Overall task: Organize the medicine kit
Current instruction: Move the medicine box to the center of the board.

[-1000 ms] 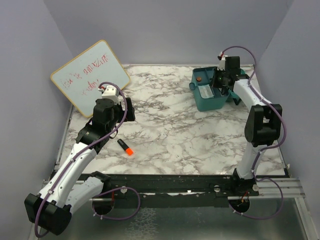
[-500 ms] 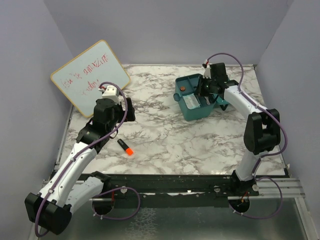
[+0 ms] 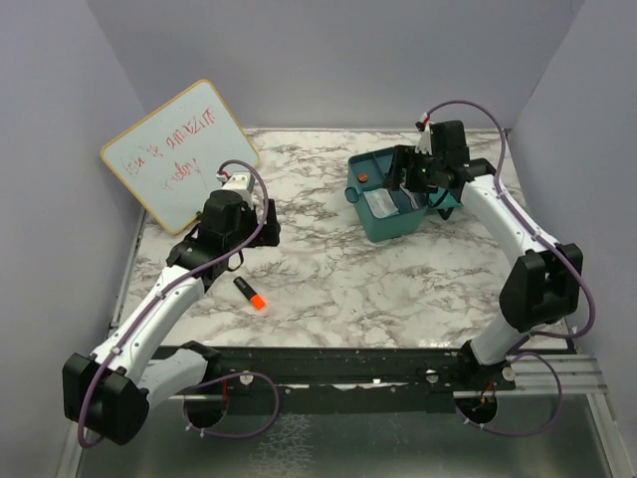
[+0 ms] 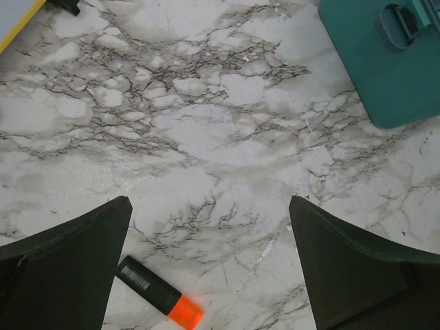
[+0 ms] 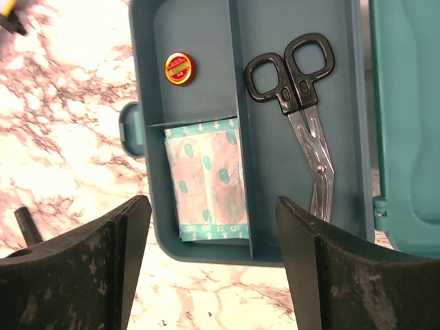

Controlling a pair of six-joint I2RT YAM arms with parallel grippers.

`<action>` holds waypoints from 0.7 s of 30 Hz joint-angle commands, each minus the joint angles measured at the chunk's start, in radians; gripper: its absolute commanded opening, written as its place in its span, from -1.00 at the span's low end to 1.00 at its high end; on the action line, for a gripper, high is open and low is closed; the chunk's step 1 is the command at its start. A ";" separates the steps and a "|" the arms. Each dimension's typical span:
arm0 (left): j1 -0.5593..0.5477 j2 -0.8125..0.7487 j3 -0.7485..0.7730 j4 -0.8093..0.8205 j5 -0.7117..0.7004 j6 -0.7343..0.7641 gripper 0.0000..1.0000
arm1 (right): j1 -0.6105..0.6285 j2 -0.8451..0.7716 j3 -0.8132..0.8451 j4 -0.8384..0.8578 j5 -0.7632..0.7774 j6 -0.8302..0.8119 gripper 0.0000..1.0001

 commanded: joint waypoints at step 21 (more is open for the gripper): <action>-0.006 0.008 0.006 0.062 0.113 0.021 0.98 | -0.401 -0.255 -0.386 0.394 0.123 0.376 1.00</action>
